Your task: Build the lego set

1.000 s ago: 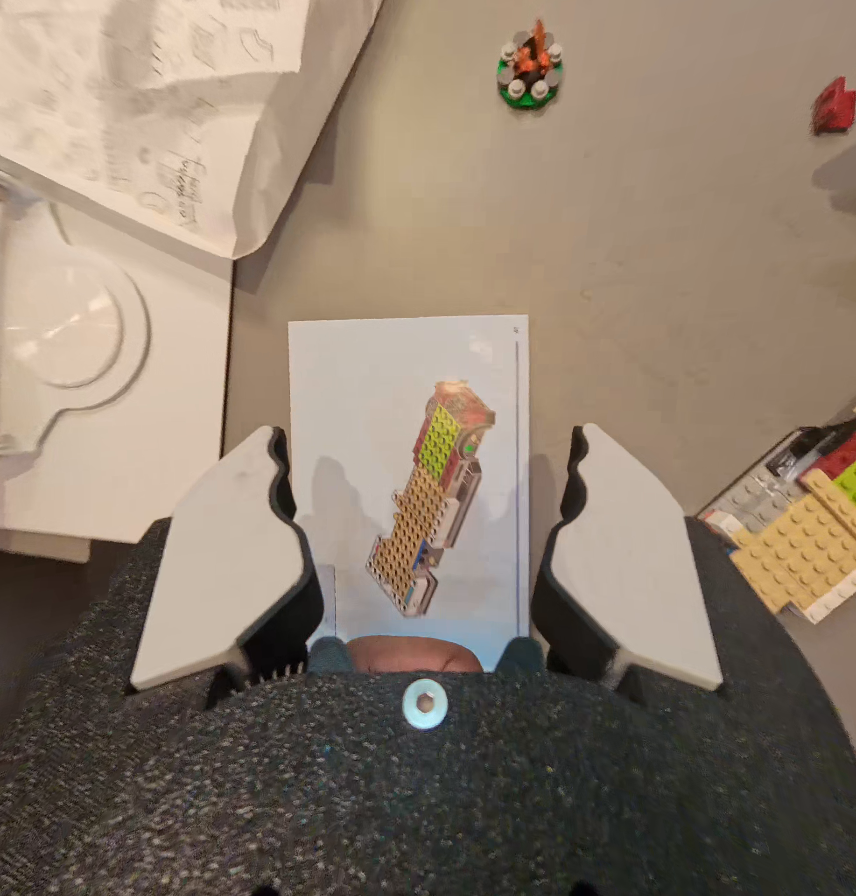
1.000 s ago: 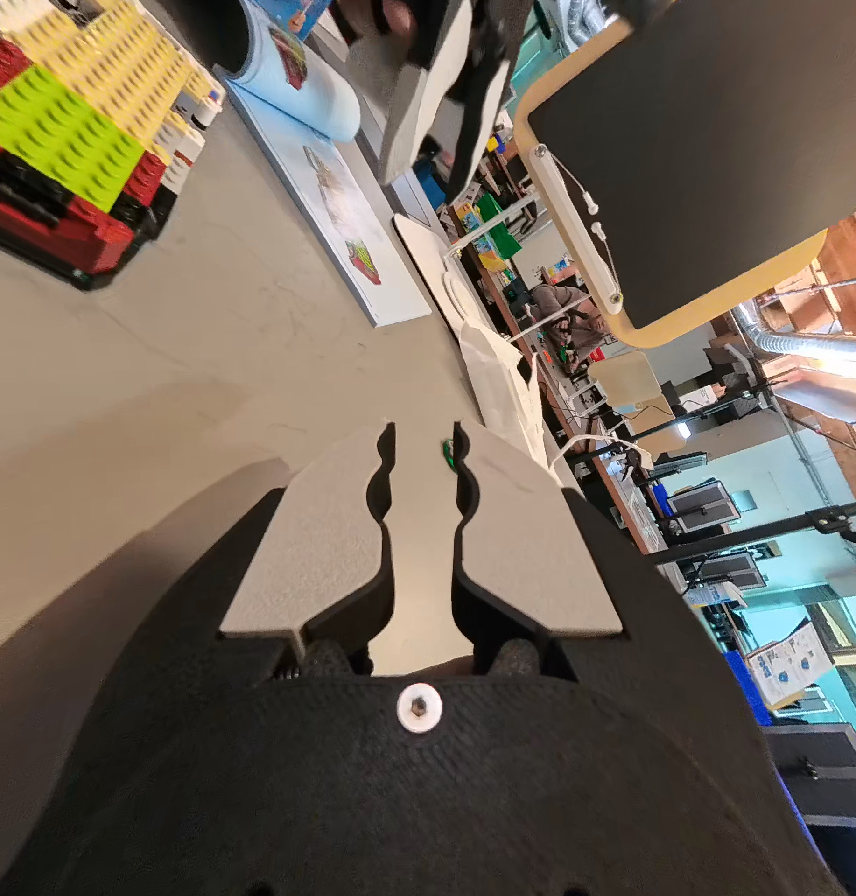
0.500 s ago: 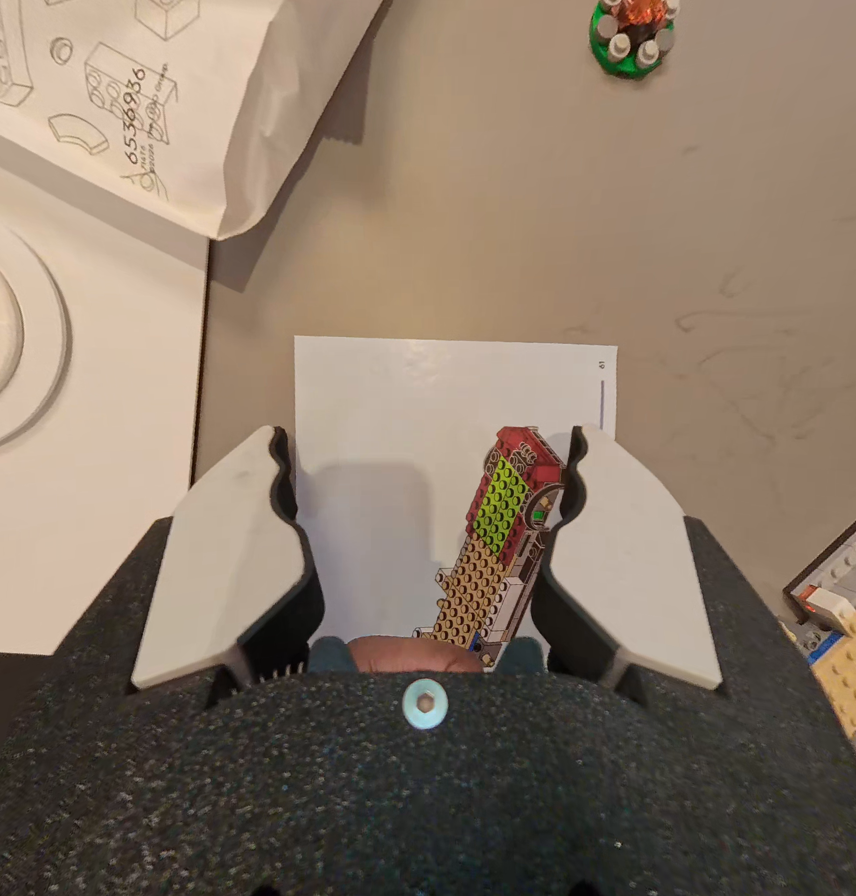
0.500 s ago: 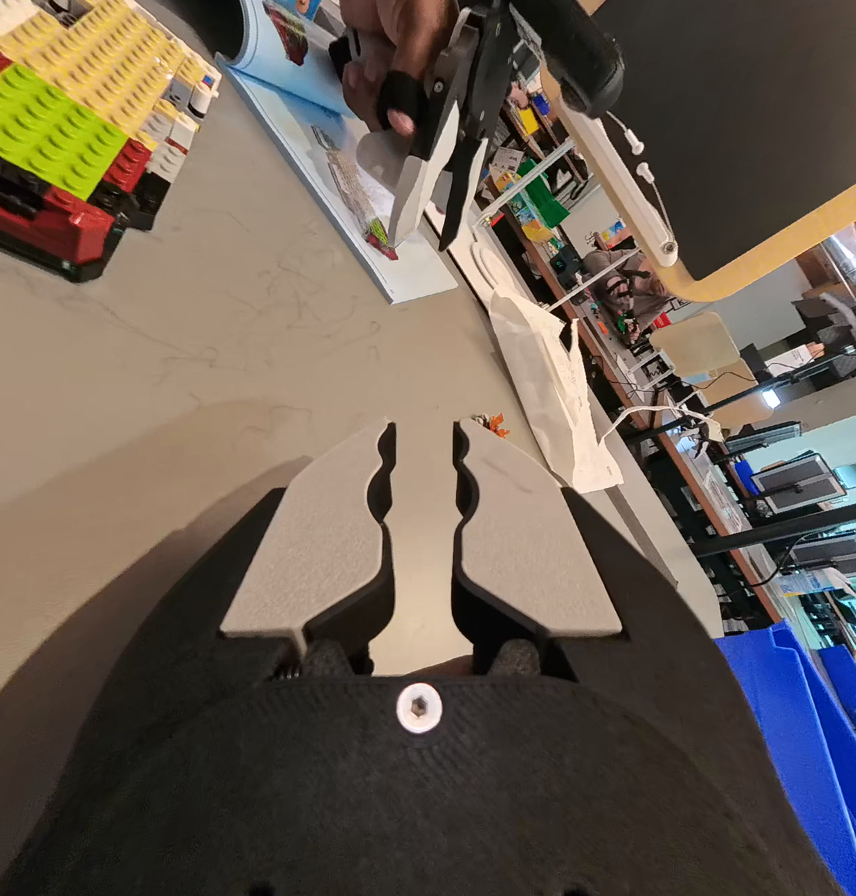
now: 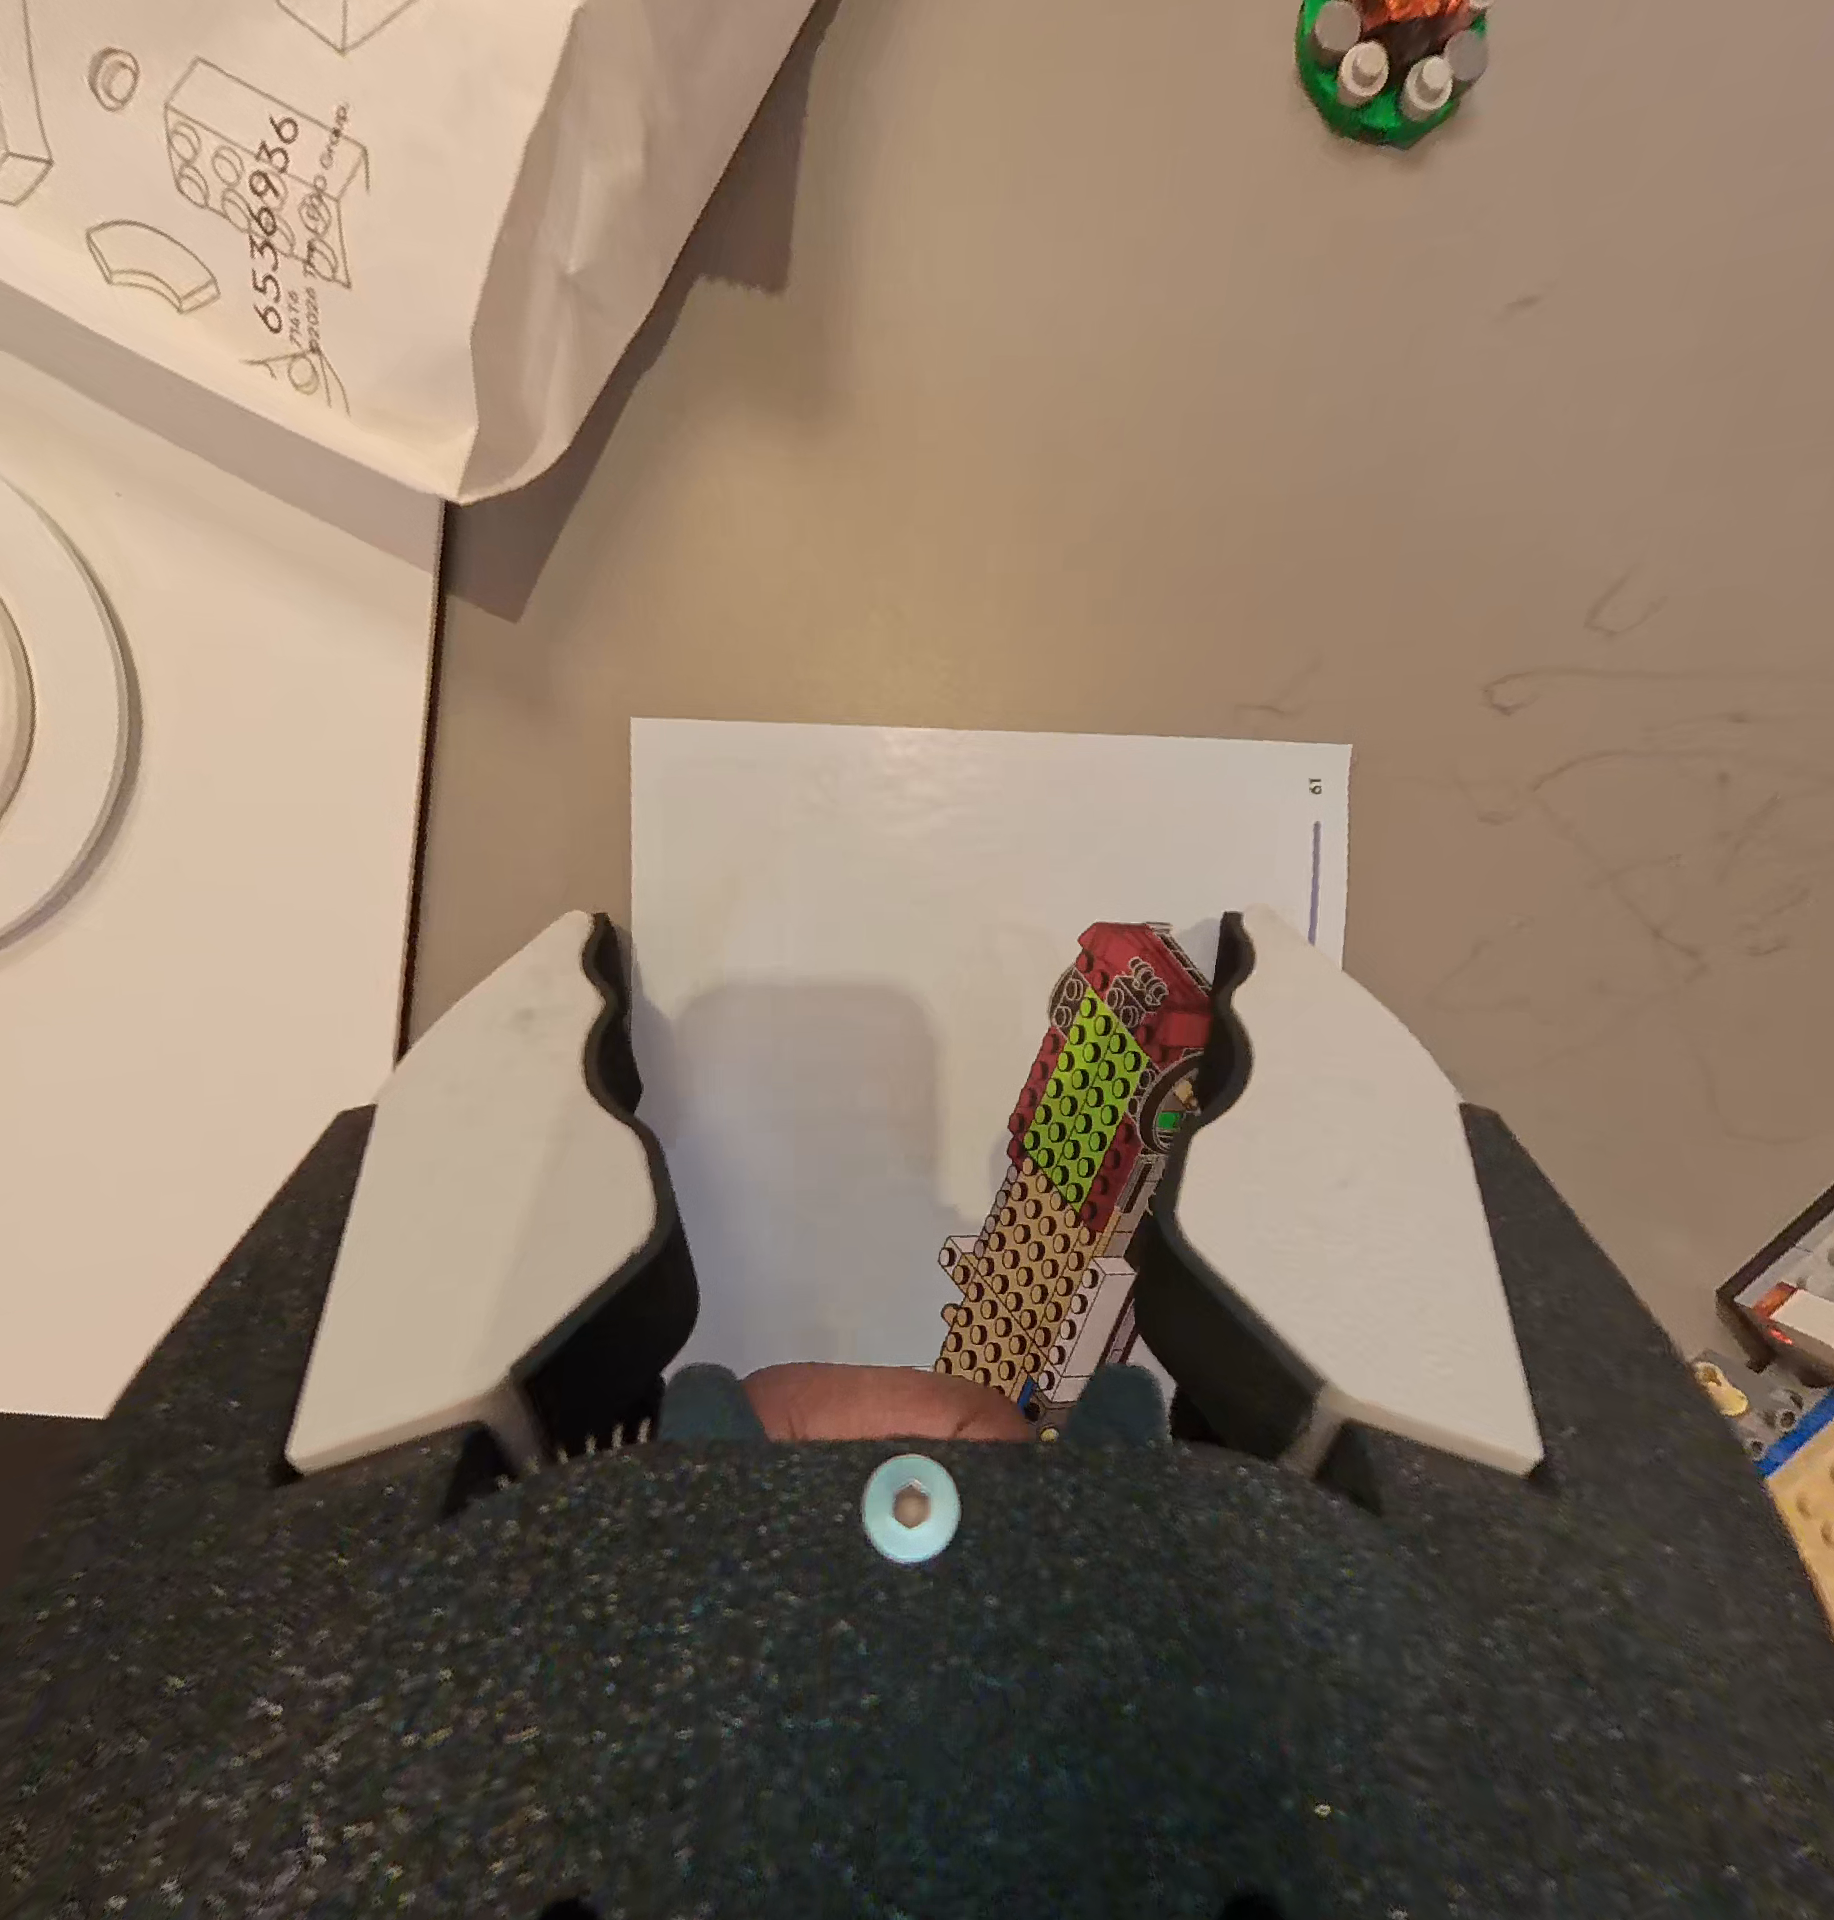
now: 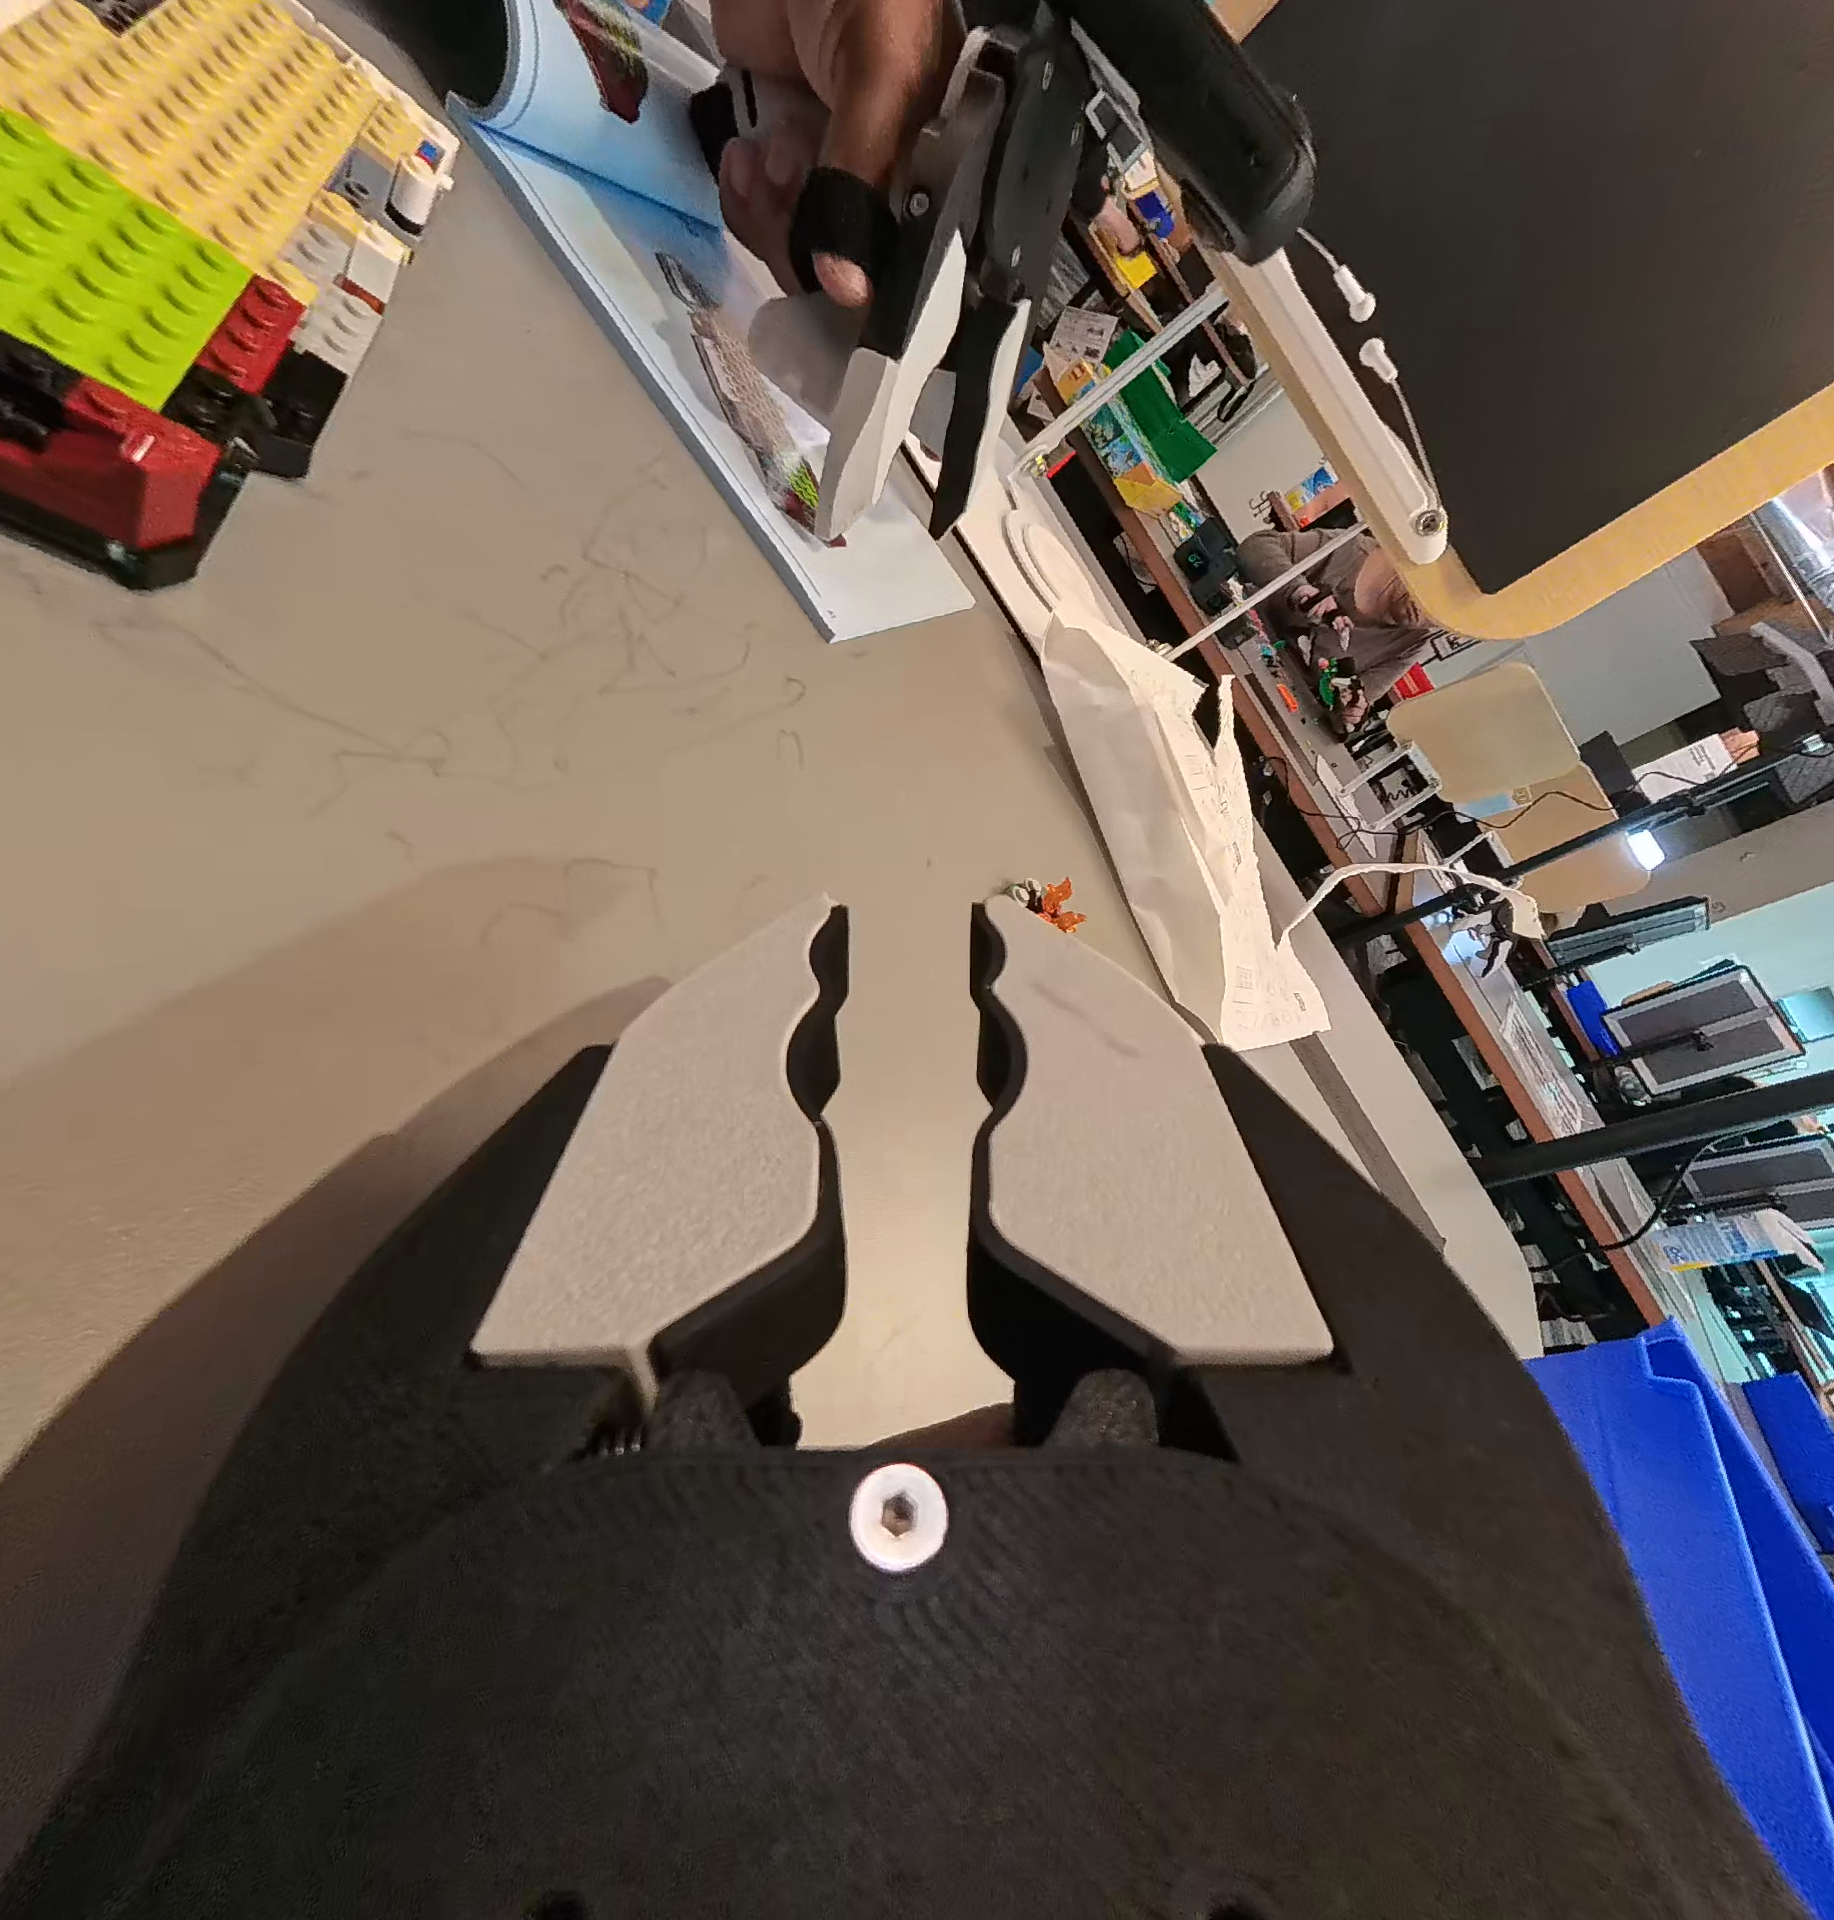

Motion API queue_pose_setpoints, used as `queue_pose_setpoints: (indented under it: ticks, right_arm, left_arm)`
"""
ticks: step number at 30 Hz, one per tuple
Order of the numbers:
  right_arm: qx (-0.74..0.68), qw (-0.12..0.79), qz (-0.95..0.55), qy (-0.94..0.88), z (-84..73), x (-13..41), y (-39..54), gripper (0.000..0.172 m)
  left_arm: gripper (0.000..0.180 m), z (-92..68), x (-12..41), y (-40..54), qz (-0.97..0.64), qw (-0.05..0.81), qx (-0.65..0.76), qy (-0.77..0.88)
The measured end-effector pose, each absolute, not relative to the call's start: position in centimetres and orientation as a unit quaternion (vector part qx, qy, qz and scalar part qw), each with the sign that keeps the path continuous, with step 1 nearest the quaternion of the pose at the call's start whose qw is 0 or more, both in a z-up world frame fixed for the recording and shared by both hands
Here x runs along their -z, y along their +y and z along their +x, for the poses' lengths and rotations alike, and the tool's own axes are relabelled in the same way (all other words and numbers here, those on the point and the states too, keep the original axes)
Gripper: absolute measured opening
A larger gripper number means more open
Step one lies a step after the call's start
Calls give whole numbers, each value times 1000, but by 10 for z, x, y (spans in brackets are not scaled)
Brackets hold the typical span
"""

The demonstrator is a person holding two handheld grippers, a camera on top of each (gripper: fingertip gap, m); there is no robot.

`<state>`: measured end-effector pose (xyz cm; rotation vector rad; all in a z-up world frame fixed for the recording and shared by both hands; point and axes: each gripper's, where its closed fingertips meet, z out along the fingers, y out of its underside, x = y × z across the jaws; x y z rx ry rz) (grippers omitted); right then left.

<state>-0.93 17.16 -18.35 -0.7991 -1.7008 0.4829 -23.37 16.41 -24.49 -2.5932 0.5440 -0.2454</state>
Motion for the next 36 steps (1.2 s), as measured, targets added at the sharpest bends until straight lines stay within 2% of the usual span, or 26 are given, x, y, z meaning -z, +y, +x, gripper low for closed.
queue_pose_setpoints:
  ticks: [13, 18, 20, 34, 36]
  right_arm:
    - [-205, 565, -339, -724, -9, 184, 171, 22]
    - [-207, 564, -338, -725, -9, 184, 171, 22]
    - [-211, 560, -342, -724, -9, 185, 172, 22]
    - [-188, 575, -350, -715, -20, 177, 184, 22]
    - [-179, 580, -343, -717, -24, 173, 182, 22]
  left_arm:
    - [105, -233, 239, 161, -945, 242, 84, 206]
    - [99, -236, 234, 159, -941, 248, 75, 216]
    - [91, -238, 231, 158, -939, 253, 70, 221]
    - [1, -268, 212, 164, -911, 305, -26, 276]
    - [0, -270, 209, 165, -909, 311, -29, 275]
